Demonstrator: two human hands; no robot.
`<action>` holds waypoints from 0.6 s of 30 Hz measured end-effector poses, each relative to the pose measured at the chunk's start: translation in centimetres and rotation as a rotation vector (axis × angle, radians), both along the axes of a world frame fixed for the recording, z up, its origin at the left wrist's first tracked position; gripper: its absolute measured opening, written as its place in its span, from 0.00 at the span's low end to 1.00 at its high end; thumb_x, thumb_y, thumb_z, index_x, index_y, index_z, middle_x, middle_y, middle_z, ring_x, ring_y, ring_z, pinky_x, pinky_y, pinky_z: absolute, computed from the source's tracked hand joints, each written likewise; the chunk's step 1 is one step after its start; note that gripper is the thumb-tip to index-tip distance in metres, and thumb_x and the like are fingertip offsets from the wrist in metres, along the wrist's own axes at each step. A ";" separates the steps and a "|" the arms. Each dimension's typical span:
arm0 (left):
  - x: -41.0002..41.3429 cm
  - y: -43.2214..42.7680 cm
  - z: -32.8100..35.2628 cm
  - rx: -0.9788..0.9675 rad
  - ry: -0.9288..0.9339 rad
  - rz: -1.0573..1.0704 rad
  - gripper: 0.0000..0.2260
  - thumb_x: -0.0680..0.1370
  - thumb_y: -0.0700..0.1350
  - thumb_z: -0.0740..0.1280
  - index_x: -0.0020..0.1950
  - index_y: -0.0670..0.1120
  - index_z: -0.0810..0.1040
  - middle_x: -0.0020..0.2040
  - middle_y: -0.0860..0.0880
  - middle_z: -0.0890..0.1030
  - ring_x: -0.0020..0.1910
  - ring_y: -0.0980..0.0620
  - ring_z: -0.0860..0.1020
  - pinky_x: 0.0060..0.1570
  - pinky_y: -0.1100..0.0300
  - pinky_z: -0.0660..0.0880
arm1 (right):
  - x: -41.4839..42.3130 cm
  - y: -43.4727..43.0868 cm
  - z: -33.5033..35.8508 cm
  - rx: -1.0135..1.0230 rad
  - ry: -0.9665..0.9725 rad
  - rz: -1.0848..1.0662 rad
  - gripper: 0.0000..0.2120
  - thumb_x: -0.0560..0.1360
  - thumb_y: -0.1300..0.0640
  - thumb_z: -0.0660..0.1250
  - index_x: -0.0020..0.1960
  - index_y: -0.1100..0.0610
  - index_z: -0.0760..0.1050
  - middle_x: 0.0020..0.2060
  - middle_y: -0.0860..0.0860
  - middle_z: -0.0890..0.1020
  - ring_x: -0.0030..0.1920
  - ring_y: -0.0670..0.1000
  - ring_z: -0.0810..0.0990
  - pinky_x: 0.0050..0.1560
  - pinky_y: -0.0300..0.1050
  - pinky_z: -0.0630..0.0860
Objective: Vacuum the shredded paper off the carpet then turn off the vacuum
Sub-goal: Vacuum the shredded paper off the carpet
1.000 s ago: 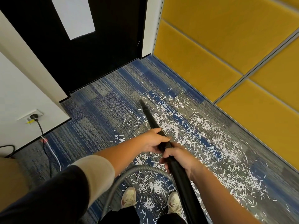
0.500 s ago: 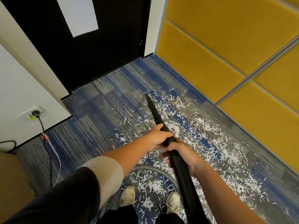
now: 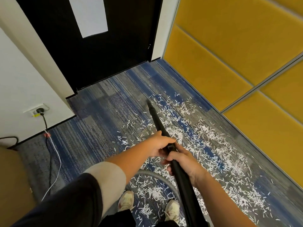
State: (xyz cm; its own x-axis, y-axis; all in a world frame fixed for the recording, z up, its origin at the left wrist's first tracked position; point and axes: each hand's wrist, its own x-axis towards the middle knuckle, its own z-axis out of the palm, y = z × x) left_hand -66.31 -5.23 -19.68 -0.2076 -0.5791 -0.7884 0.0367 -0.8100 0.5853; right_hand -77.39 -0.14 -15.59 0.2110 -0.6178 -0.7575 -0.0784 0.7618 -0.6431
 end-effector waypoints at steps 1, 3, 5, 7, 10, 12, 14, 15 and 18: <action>0.1 0.2 0.2 0.011 0.024 -0.012 0.25 0.78 0.40 0.66 0.71 0.48 0.59 0.52 0.43 0.78 0.42 0.49 0.79 0.38 0.54 0.80 | 0.1 0.0 0.0 -0.001 0.019 0.008 0.25 0.71 0.71 0.62 0.64 0.53 0.68 0.39 0.64 0.78 0.24 0.52 0.73 0.23 0.39 0.72; 0.4 0.6 0.5 0.012 0.041 -0.027 0.23 0.79 0.38 0.64 0.71 0.48 0.59 0.54 0.42 0.78 0.42 0.49 0.79 0.39 0.53 0.79 | 0.1 0.0 0.2 0.000 0.054 0.048 0.27 0.71 0.72 0.62 0.65 0.52 0.67 0.36 0.62 0.79 0.24 0.52 0.73 0.23 0.39 0.72; 0.4 0.8 0.7 0.003 0.063 -0.003 0.23 0.79 0.36 0.63 0.71 0.46 0.60 0.58 0.40 0.78 0.47 0.46 0.80 0.42 0.52 0.80 | -0.2 -0.4 0.7 0.004 0.069 0.086 0.29 0.70 0.73 0.62 0.66 0.52 0.65 0.33 0.60 0.78 0.24 0.51 0.73 0.22 0.39 0.72; 0.1 0.8 0.7 -0.004 0.083 0.040 0.23 0.78 0.35 0.64 0.71 0.45 0.62 0.59 0.40 0.78 0.53 0.44 0.80 0.46 0.50 0.80 | -0.8 -0.9 1.4 0.020 0.072 0.087 0.27 0.71 0.74 0.61 0.65 0.52 0.65 0.32 0.60 0.77 0.22 0.51 0.72 0.21 0.38 0.71; -1.1 0.6 0.8 -0.010 0.113 0.077 0.24 0.78 0.37 0.66 0.71 0.45 0.62 0.58 0.40 0.78 0.49 0.46 0.81 0.43 0.54 0.82 | -2.4 -1.7 2.1 0.037 0.086 0.103 0.22 0.72 0.73 0.61 0.62 0.58 0.65 0.35 0.63 0.76 0.20 0.51 0.72 0.20 0.37 0.71; -2.3 0.3 0.7 -0.019 0.118 0.079 0.20 0.78 0.38 0.66 0.67 0.43 0.64 0.55 0.41 0.78 0.45 0.48 0.80 0.43 0.54 0.81 | -3.7 -2.2 2.1 0.037 0.090 0.131 0.21 0.72 0.72 0.61 0.62 0.61 0.64 0.38 0.65 0.76 0.21 0.52 0.73 0.21 0.38 0.72; -3.6 0.0 0.5 -0.020 0.108 0.089 0.14 0.78 0.39 0.66 0.58 0.45 0.63 0.50 0.43 0.78 0.44 0.48 0.80 0.43 0.54 0.81 | -5.1 -2.7 1.7 0.014 0.108 0.172 0.20 0.71 0.71 0.62 0.62 0.62 0.64 0.40 0.67 0.76 0.23 0.52 0.74 0.22 0.40 0.73; -4.1 -0.2 0.3 -0.017 0.103 0.098 0.14 0.78 0.39 0.66 0.57 0.47 0.62 0.51 0.43 0.78 0.44 0.48 0.79 0.43 0.55 0.80 | -5.7 -2.9 1.6 0.000 0.112 0.182 0.20 0.71 0.71 0.62 0.61 0.62 0.64 0.40 0.66 0.76 0.23 0.53 0.74 0.22 0.40 0.73; -5.6 -1.0 -0.1 -0.015 0.082 0.102 0.15 0.77 0.41 0.67 0.60 0.43 0.65 0.56 0.40 0.78 0.45 0.47 0.80 0.39 0.55 0.81 | -7.2 -3.5 1.2 -0.006 0.078 0.173 0.18 0.71 0.71 0.63 0.59 0.64 0.66 0.35 0.64 0.78 0.24 0.54 0.75 0.23 0.41 0.73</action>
